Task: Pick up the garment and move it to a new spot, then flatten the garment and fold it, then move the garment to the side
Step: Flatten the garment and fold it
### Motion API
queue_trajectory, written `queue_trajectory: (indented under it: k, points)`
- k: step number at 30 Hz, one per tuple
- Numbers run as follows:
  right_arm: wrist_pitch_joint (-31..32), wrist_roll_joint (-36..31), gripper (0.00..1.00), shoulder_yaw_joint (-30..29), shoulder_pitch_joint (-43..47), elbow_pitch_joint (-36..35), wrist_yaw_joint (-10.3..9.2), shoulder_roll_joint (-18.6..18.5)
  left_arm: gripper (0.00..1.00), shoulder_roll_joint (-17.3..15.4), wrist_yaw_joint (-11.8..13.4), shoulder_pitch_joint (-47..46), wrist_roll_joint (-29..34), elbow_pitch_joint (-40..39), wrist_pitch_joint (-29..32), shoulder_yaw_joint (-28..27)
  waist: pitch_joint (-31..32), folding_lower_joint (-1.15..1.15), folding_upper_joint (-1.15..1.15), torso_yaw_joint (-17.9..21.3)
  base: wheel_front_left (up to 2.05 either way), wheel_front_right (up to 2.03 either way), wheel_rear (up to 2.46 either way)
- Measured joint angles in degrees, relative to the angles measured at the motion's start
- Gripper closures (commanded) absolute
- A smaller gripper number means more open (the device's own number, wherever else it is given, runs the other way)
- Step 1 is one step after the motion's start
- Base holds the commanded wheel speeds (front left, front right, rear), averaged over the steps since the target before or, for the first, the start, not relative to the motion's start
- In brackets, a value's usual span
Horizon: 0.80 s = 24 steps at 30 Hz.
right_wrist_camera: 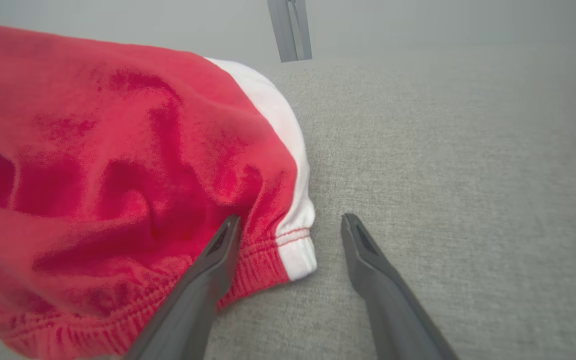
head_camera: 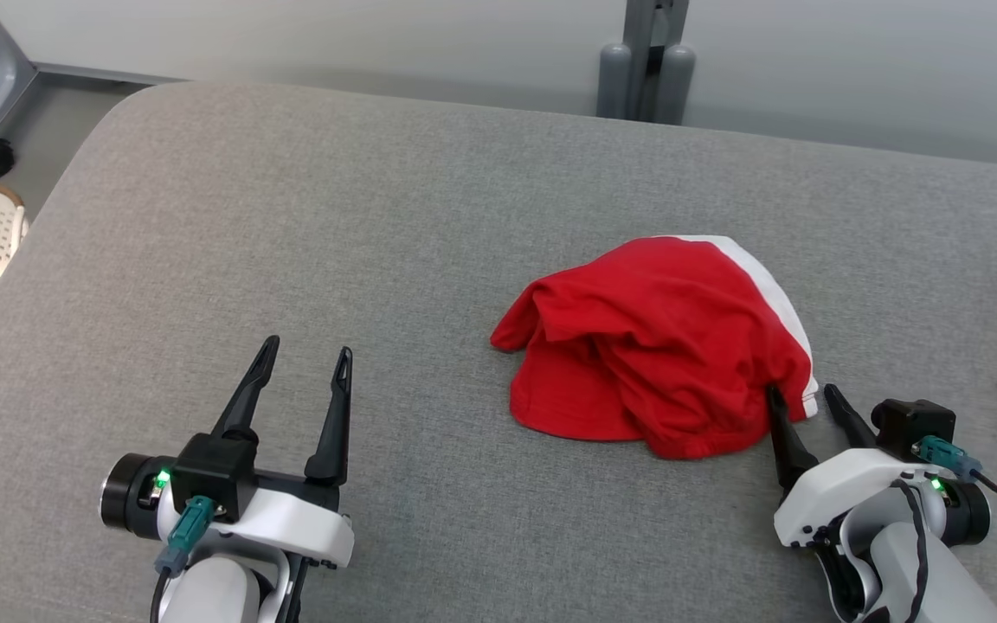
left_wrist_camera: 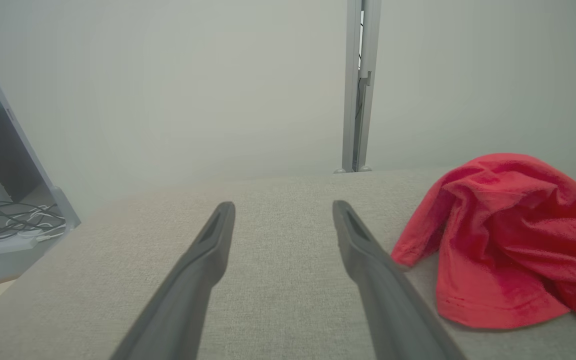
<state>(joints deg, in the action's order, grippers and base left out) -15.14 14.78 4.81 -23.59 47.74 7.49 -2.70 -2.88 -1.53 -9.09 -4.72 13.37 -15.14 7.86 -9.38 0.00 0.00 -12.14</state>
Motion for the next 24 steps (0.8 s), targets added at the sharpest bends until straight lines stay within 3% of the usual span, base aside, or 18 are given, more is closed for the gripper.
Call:
queue_trajectory:
  k: [4, 5, 6, 7, 18, 24]
  points:
    - [0.0, 1.15, 0.0, 0.27, -1.87, 3.5, 0.0, -0.09, 0.0, 0.02, -0.01, -0.6, -0.03, -0.01, 0.0, 0.05, -0.72, 0.0, 0.0, -1.16, 0.0, 0.0, 0.0]
    - [-0.01, 1.63, 0.28, 0.65, -2.17, 4.02, 0.0, -0.13, 0.0, 0.02, -0.01, -0.59, -0.13, 0.02, 0.01, 0.13, -0.74, 0.0, 0.0, -1.37, 0.0, 0.0, 0.0]
    - [-0.01, 2.07, 0.71, 0.94, -2.48, 4.6, 0.0, -0.14, 0.0, 0.01, 0.0, -0.59, -0.21, 0.03, 0.01, 0.2, -0.7, 0.0, 0.0, -1.53, 0.0, 0.0, 0.0]
    - [-0.01, 2.31, 1.0, 1.14, -2.78, 4.92, 0.0, -0.16, 0.0, 0.02, 0.0, -0.58, -0.3, 0.05, 0.01, 0.26, -0.59, 0.0, 0.0, -1.63, 0.0, 0.0, 0.0]
    - [0.01, 1.65, 1.0, 1.14, -3.03, 1.14, 0.0, -1.93, 0.0, 0.05, 0.09, 0.54, -0.49, 0.81, 0.01, 0.69, 2.87, 0.0, 0.0, -0.99, 0.0, 0.0, 0.0]
    - [0.01, -2.71, 1.0, 0.01, -10.15, 0.73, 0.01, -8.08, 0.0, 0.09, 0.03, 1.52, -1.1, 1.58, 0.01, 2.75, 6.18, 0.0, 0.0, -0.83, 0.0, 0.0, 0.0]
